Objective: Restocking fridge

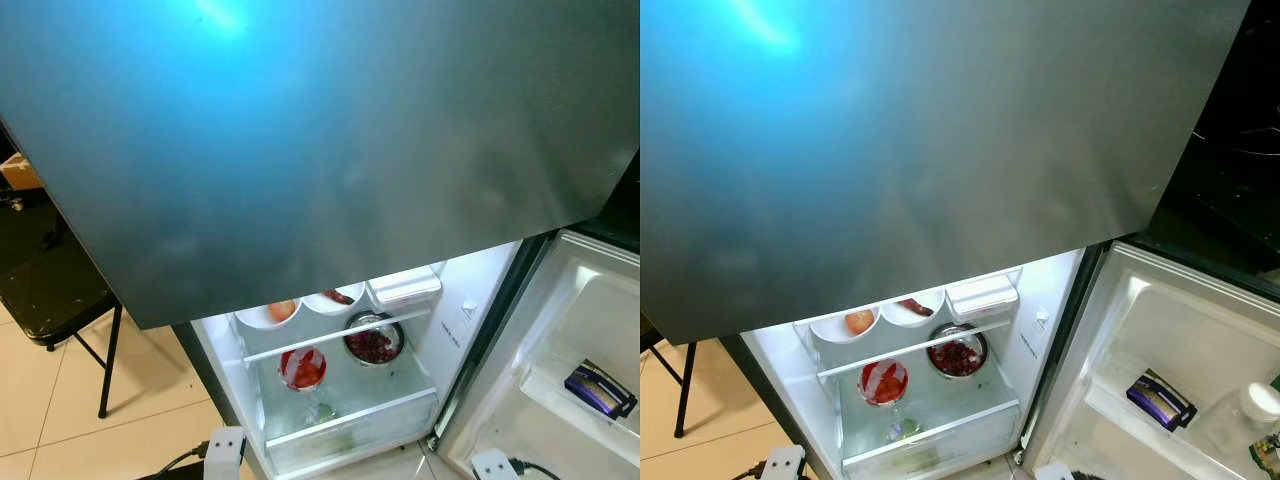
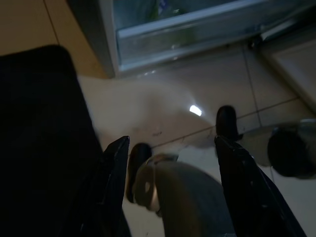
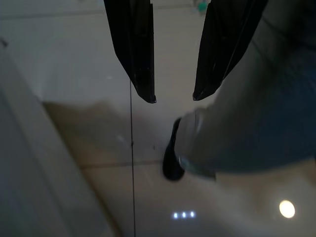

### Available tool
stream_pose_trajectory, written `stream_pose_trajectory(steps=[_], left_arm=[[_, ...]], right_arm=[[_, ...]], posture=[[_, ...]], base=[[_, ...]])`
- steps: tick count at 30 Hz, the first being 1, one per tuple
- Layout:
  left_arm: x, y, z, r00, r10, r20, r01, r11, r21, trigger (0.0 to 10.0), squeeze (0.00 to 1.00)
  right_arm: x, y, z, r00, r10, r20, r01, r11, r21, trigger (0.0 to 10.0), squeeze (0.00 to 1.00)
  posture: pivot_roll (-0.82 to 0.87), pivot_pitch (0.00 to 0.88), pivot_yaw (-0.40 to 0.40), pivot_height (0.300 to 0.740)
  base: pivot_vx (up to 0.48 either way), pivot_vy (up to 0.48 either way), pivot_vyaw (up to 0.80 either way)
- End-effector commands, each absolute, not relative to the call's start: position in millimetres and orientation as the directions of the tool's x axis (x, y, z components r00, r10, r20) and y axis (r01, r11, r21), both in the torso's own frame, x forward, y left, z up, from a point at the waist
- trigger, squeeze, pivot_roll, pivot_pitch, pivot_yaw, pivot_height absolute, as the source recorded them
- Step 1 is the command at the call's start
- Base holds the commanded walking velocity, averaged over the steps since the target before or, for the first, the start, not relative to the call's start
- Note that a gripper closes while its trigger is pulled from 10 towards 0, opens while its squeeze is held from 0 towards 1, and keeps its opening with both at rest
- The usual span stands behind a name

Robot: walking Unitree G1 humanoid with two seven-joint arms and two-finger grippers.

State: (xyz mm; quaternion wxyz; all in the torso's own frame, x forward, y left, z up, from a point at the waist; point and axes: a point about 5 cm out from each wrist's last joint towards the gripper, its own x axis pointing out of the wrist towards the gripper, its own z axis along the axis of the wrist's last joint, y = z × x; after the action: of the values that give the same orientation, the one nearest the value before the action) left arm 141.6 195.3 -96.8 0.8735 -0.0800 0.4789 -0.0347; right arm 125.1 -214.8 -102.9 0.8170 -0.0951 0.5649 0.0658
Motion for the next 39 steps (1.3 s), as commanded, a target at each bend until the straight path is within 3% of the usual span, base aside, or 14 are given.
stream_pose_trajectory(steps=[1, 12, 19, 39], left_arm=[[134.0, 195.2, -99.9, 0.502, -0.143, -0.853, 0.015, 0.988, -0.157, 10.0, 0.00], [139.7, 198.4, -97.9, 0.500, -0.135, -0.855, 0.030, 0.990, -0.139, 10.0, 0.00], [147.7, 187.3, -96.3, 0.507, -0.172, -0.845, 0.093, 0.985, -0.145, 10.0, 0.00], [130.4, 177.4, -103.5, 0.451, -0.200, -0.870, 0.143, 0.978, -0.151, 10.0, 0.00]], right_arm=[[122.6, -216.6, -103.4, 0.347, -0.012, -0.938, -0.204, 0.975, -0.088, 10.0, 0.00], [119.1, -210.5, -105.8, 0.340, -0.018, -0.940, -0.204, 0.975, -0.093, 10.0, 0.00], [124.7, -208.9, -104.4, 0.352, -0.015, -0.936, -0.208, 0.974, -0.094, 10.0, 0.00], [113.4, -222.0, -105.1, 0.327, -0.038, -0.944, -0.195, 0.975, -0.107, 10.0, 0.00]], posture=[[-0.02, 0.000, 0.009, 0.740], [0.00, 0.000, 0.001, 0.740], [0.02, 0.000, -0.019, 0.740], [0.04, 0.000, -0.057, 0.740]], base=[[0.000, 0.000, 0.00], [0.000, 0.000, 0.00], [0.000, 0.000, 0.00], [0.000, 0.000, 0.00]])
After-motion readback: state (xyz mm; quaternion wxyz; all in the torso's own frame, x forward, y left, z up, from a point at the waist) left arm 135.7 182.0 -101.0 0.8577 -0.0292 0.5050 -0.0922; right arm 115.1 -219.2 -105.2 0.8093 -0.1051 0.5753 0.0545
